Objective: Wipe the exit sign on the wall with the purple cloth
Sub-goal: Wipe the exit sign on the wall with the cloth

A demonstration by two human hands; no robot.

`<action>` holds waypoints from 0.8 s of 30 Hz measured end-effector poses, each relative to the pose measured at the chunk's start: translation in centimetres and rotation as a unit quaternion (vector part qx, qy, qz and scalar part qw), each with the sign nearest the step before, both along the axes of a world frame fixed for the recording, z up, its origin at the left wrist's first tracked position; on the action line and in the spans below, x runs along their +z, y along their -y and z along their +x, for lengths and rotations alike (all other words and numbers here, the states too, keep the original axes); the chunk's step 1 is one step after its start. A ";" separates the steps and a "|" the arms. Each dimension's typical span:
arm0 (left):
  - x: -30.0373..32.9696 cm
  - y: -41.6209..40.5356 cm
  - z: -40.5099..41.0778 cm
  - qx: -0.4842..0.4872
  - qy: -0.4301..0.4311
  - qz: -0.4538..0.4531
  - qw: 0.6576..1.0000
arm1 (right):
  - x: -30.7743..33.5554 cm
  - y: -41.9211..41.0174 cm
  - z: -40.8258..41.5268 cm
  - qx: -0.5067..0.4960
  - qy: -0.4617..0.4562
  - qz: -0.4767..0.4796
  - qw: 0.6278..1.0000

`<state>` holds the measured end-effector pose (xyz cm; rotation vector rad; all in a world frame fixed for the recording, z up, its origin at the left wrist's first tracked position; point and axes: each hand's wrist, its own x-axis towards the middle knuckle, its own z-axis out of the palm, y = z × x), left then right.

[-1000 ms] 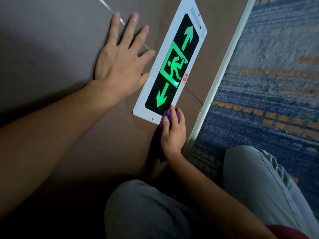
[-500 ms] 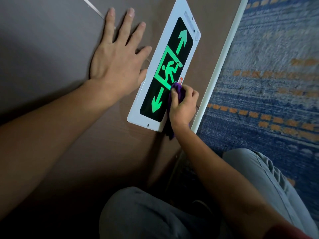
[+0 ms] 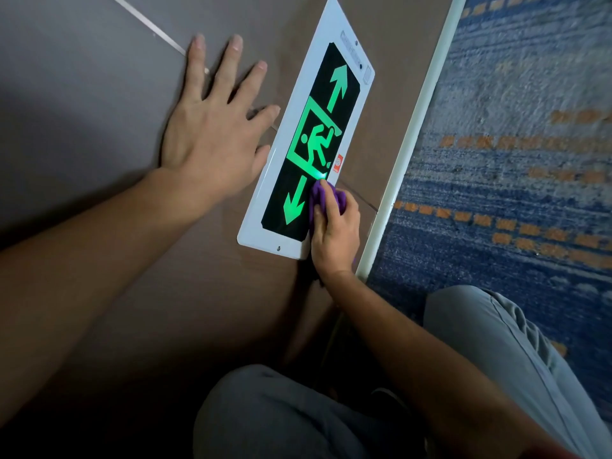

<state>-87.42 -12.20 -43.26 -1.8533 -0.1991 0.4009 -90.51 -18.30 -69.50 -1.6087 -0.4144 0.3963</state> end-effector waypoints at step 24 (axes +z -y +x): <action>-0.2 0.4 0.3 0.028 -0.003 0.006 1.000 | 1.3 -0.6 0.9 -0.033 -0.152 0.029 0.987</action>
